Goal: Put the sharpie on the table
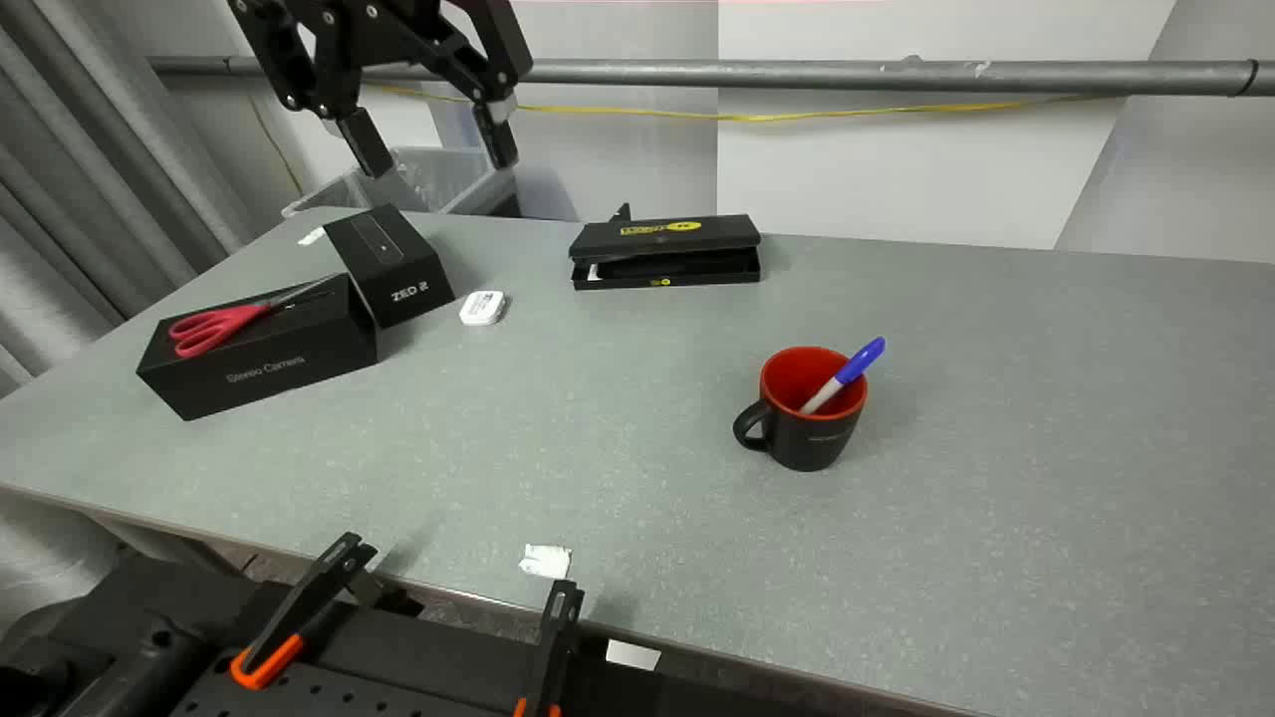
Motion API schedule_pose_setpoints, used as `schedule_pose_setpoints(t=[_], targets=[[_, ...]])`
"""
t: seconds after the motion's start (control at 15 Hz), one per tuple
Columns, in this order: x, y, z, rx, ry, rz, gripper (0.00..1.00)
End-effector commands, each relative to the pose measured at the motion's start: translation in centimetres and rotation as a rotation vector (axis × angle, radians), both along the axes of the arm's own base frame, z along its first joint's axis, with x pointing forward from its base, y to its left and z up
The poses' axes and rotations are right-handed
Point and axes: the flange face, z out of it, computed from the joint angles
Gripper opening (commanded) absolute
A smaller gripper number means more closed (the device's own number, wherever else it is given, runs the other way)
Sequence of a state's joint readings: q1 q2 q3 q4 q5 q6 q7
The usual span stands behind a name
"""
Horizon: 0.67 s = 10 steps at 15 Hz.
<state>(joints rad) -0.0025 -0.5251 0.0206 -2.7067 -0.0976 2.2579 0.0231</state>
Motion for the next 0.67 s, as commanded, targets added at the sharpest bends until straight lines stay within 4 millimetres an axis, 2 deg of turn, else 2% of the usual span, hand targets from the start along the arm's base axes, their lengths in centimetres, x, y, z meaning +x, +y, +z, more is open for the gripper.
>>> schedule_pose_setpoints(t=[0.0,0.33,0.6], targets=[[0.0,0.0,0.0,0.0,0.001,0.0,1.0],[0.0,0.0,0.0,0.0,0.001,0.0,1.0],[0.6,-1.0,-0.6,0.04,-0.139,-0.159,1.0]])
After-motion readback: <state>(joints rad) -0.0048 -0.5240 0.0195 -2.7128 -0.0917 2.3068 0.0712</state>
